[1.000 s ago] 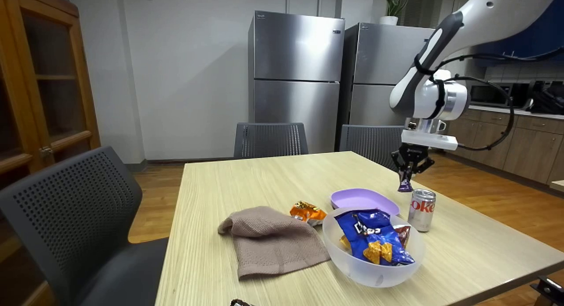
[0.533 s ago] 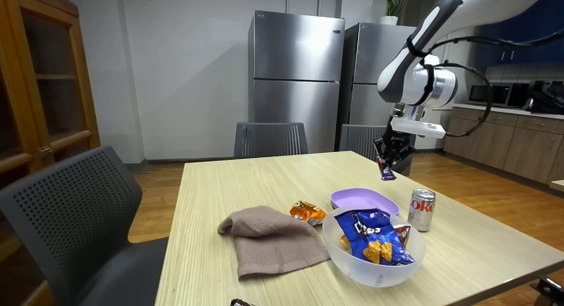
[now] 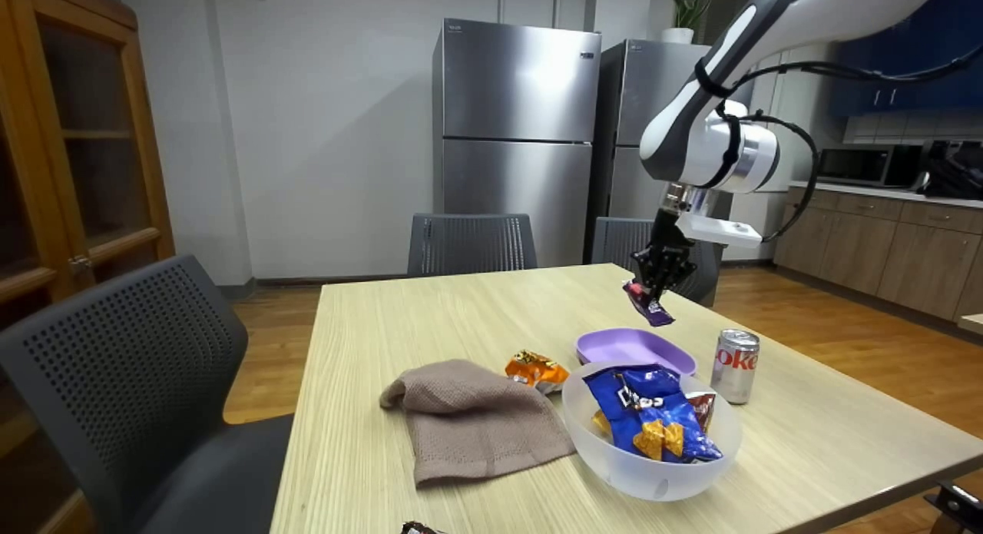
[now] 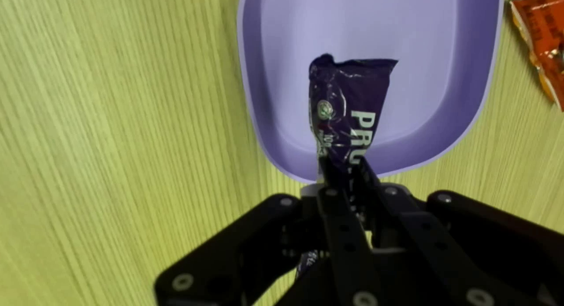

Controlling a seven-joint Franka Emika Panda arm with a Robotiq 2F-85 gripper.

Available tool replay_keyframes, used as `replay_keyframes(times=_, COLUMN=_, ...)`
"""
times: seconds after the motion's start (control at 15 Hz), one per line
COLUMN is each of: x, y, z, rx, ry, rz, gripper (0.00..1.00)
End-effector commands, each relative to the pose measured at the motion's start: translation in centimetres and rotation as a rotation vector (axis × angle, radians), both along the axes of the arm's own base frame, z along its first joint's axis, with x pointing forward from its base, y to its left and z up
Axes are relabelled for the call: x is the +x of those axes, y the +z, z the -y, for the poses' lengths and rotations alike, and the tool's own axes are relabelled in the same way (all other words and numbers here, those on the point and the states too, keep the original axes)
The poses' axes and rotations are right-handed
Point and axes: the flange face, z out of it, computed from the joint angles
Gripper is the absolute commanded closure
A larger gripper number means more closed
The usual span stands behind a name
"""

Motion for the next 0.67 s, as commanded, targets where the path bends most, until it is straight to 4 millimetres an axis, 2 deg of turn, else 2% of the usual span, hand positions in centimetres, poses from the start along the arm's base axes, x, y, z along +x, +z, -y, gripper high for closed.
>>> replay_keyframes(times=0.0, x=-1.5, y=0.3, z=-0.3, rx=0.000, ry=0.120, rz=0.010, gripper=0.97)
replay_keyframes(times=0.4, x=-3.3, y=-2.1, z=-0.3, rx=-0.003, ry=0.204, rz=-0.035, gripper=0.97)
replay_keyframes(times=0.6, x=-3.8, y=-2.6, z=-0.2, rx=-0.005, ry=0.206, rz=-0.042, gripper=0.97)
